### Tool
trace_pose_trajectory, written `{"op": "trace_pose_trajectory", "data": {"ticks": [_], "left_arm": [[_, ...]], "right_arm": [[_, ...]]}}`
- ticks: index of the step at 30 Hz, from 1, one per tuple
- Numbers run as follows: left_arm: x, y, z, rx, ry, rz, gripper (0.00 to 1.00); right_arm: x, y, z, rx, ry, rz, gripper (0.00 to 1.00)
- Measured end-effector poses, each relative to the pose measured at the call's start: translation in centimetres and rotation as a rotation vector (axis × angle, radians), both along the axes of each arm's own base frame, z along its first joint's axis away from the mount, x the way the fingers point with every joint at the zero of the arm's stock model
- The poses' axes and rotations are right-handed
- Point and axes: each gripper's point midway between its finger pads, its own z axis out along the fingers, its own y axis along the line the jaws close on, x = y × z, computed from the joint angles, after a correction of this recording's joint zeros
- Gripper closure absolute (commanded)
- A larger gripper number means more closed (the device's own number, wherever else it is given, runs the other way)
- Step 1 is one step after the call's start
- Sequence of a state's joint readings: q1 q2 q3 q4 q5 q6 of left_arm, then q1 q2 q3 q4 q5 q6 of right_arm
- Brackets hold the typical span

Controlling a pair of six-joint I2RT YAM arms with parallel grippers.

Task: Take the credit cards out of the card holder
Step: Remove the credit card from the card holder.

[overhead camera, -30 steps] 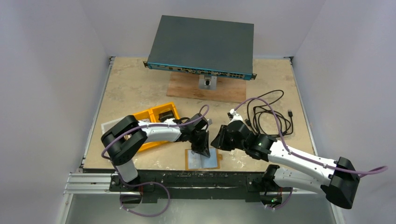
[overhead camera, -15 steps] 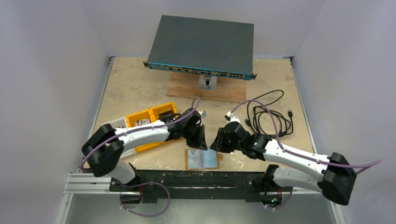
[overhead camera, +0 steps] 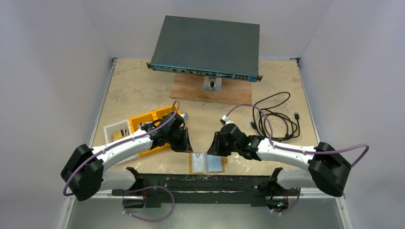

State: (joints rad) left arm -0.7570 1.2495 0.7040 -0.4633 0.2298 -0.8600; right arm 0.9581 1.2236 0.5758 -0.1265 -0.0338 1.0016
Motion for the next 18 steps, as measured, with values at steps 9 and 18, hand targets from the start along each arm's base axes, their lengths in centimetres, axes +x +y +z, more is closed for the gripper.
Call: {"op": "trace_pose_trajectory", "data": {"ticks": [9,18], "left_arm": [[-0.6,0.7,-1.0,0.021,0.014,-0.003,0.87],[-0.7,0.8,-2.4,0.037,0.039,-0.004,0.91]], "right_arm": [[0.0,1.5,-1.2,0.023,0.026,0.033,0.75],[-0.2,2.2,-1.6,0.053,0.034,0.047,0.74]]}}
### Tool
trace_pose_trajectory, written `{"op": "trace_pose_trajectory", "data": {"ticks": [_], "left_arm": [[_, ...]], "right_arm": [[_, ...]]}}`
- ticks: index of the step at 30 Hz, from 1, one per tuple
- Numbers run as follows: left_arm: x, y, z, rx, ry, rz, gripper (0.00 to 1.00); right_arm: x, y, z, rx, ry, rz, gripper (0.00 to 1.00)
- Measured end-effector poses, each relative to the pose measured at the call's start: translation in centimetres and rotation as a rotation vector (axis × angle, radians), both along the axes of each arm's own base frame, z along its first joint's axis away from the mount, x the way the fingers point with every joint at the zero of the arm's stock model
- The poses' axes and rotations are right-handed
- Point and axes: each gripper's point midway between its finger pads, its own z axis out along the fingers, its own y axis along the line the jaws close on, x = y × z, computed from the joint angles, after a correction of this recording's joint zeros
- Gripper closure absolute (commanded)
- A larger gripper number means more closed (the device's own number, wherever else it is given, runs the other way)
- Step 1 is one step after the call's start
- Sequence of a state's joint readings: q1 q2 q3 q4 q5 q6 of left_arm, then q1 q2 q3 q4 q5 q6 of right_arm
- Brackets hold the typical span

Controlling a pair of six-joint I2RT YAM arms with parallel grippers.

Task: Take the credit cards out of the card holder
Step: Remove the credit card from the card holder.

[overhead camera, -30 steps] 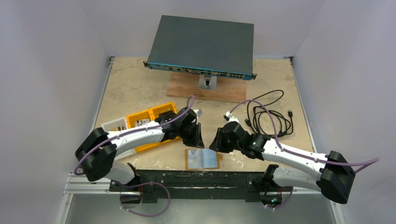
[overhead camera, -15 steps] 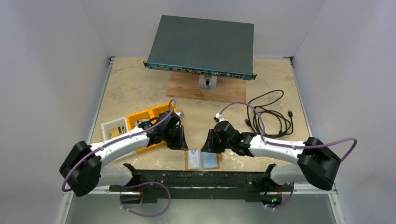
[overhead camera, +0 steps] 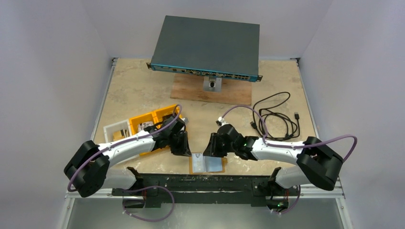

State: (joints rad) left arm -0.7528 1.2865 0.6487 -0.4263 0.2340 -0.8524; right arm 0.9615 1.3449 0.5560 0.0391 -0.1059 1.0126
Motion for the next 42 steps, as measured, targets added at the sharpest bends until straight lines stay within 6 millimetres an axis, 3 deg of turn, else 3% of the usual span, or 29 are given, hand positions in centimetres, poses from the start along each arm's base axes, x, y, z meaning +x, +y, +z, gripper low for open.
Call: {"op": "trace_pose_trajectory", "data": {"ticks": [16,26,42], "left_arm": [[-0.4,-1.0,-1.2,-0.045,0.028,-0.029,0.95],[-1.2,-1.8,-2.8,-0.026,0.080,-0.044,0.98],[-1.0,-2.8,-2.9,-0.053,0.083,-0.022,1.00]], "right_arm": [[-0.6,-0.1,-2.6,-0.022,0.045,0.010,0.74],[-0.8,0.7,-3.0,0.020,0.056,0.030,0.73],[-1.0,1.0,-3.1,0.044,0.056,0.041,0.72]]}}
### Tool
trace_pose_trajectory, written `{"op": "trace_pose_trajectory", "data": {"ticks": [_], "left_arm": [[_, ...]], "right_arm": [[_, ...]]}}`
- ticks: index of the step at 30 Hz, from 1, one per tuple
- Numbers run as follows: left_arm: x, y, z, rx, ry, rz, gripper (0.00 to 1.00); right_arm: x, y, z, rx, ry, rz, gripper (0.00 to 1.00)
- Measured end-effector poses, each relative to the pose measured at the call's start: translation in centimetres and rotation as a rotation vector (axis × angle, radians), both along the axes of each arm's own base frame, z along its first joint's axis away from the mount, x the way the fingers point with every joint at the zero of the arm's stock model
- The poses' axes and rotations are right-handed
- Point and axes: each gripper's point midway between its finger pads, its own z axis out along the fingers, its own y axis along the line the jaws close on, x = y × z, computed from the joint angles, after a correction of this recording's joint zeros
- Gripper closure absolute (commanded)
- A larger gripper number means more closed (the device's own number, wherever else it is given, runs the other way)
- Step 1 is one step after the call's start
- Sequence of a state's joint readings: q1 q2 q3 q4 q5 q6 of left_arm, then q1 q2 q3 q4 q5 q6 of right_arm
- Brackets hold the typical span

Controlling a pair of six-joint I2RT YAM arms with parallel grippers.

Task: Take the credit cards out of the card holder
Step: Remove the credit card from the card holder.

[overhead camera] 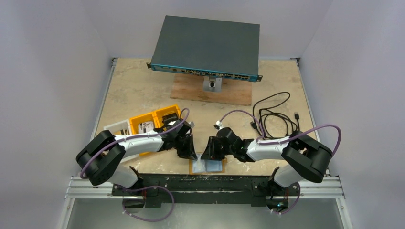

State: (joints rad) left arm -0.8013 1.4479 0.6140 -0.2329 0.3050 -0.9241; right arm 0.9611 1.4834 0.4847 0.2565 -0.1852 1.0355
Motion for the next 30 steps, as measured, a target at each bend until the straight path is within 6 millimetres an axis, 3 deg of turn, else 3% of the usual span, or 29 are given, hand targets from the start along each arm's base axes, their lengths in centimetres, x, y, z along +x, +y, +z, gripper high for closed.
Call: {"op": "trace_pose_trajectory", "data": {"ticks": [12,21,30], "left_arm": [[-0.3,1.4,1.5,0.031,-0.048,0.012,1.00],[-0.9,1.6,-0.2,0.077,-0.005,-0.001,1.00],[-0.9,1.1,-0.5,0.077,0.010,-0.010,1.00]], "right_arm": [[-0.1,-0.3,0.0,-0.008,0.002,-0.002,0.72],[-0.1,-0.3,0.1,-0.041,0.007,0.006,0.69],[-0.2,-0.4,0.1,-0.038,0.008,0.017,0.71]]}}
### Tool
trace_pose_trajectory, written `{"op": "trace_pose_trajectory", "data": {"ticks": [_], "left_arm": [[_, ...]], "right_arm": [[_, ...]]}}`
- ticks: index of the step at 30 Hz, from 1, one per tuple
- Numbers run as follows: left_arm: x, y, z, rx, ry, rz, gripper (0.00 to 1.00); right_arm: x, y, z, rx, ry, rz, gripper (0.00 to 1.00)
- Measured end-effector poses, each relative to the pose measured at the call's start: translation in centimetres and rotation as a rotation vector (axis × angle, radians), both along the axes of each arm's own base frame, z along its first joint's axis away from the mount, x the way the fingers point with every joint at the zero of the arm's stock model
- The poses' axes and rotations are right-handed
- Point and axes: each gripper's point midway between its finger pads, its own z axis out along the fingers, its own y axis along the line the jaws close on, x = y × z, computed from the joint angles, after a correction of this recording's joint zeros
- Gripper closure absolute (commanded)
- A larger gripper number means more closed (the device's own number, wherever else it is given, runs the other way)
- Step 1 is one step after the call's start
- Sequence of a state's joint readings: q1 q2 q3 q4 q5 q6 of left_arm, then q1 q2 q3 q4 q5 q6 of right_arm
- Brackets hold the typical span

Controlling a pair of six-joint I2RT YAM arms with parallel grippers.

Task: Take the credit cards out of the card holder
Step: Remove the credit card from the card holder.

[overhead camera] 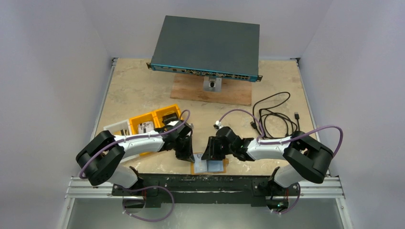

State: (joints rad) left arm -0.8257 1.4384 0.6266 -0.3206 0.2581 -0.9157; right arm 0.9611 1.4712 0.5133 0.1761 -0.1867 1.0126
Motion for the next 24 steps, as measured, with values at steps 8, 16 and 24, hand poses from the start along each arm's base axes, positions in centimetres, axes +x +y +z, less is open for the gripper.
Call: {"op": "trace_pose_trajectory", "data": {"ticks": [8,16,24], "left_arm": [[0.0,-0.3,-0.1,0.015,0.024,0.007,1.00],[-0.1,-0.7,-0.2,0.022,0.042,0.023,1.00],[-0.1,-0.7,-0.2,0.030,0.050,0.033,1.00]], "right_arm": [[-0.5,0.0,-0.1,0.041,0.007,0.013,0.80],[-1.0,-0.8,-0.1,0.065,0.016,0.005,0.84],[-1.6,-1.1,0.0,0.112,0.037,0.007,0.80]]}}
